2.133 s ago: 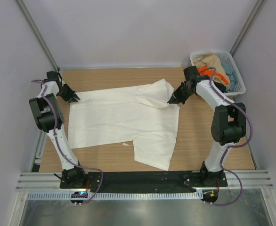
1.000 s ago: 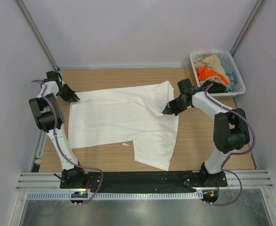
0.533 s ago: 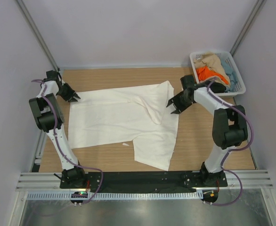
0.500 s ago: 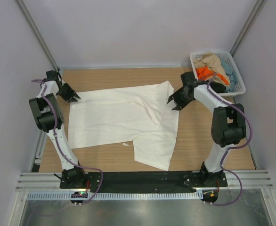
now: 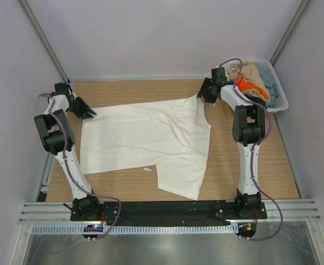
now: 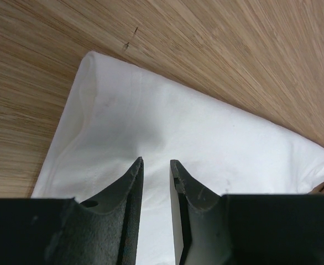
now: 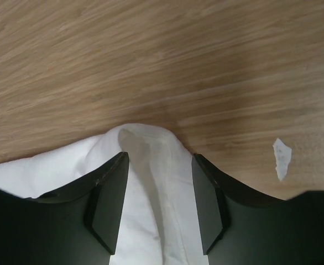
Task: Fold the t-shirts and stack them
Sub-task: Fold the tshirt
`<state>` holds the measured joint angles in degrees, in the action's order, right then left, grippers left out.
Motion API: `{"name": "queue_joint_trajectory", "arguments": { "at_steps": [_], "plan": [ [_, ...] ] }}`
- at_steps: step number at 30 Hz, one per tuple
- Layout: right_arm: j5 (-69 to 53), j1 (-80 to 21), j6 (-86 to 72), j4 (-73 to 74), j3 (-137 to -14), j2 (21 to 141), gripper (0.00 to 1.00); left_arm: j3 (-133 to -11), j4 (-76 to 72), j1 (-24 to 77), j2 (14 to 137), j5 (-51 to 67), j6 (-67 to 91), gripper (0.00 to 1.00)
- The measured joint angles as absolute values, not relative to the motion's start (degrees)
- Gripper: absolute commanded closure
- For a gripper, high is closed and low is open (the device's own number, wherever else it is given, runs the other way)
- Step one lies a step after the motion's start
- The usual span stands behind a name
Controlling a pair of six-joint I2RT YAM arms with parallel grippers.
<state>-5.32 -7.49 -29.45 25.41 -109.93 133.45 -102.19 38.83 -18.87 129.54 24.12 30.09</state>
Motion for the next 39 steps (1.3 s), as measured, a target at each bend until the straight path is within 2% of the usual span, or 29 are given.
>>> {"name": "queue_joint_trajectory", "arguments": {
  "at_steps": [9, 16, 18, 23, 26, 27, 29, 32, 39],
  "plan": [
    [-8.7, -7.2, -28.5, 22.0, -113.0, 136.2, 0.46, -102.2, 38.9, -18.9, 129.6, 24.5, 29.8, 0.74],
    [-10.7, -7.2, -29.4, 20.3, -111.6, 136.2, 0.56, -102.2, 38.9, -18.9, 130.2, 24.5, 29.8, 0.74],
    [-11.1, -7.2, -30.1, 19.9, -111.6, 136.2, 0.61, -102.2, 38.9, -18.9, 130.6, 24.6, 29.8, 0.76],
    [-12.1, -7.2, -31.8, 19.0, -111.6, 136.3, 0.63, -102.6, 39.6, -18.8, 130.6, 23.5, 29.8, 0.76],
    [-12.5, -6.9, -32.8, 18.1, -111.6, 136.7, 0.7, -103.3, 40.4, -18.8, 130.8, 22.5, 30.0, 0.76],
    [-12.8, -6.8, -33.2, 17.7, -111.6, 136.9, 0.76, -103.7, 40.9, -18.8, 131.0, 22.2, 30.1, 0.76],
    [-13.6, -6.5, -34.5, 17.1, -111.6, 137.6, 0.82, -104.6, 41.8, -18.8, 131.5, 21.8, 30.1, 0.76],
    [-14.5, -5.9, -36.2, 16.5, -111.6, 138.6, 0.99, -105.6, 42.8, -18.8, 132.0, 21.5, 30.3, 0.76],
    [-11.5, -4.7, -37.5, 14.8, -109.9, 138.9, 0.99, -106.3, 43.7, -18.9, 132.5, 21.0, 31.2, 0.78]
  ]
}}
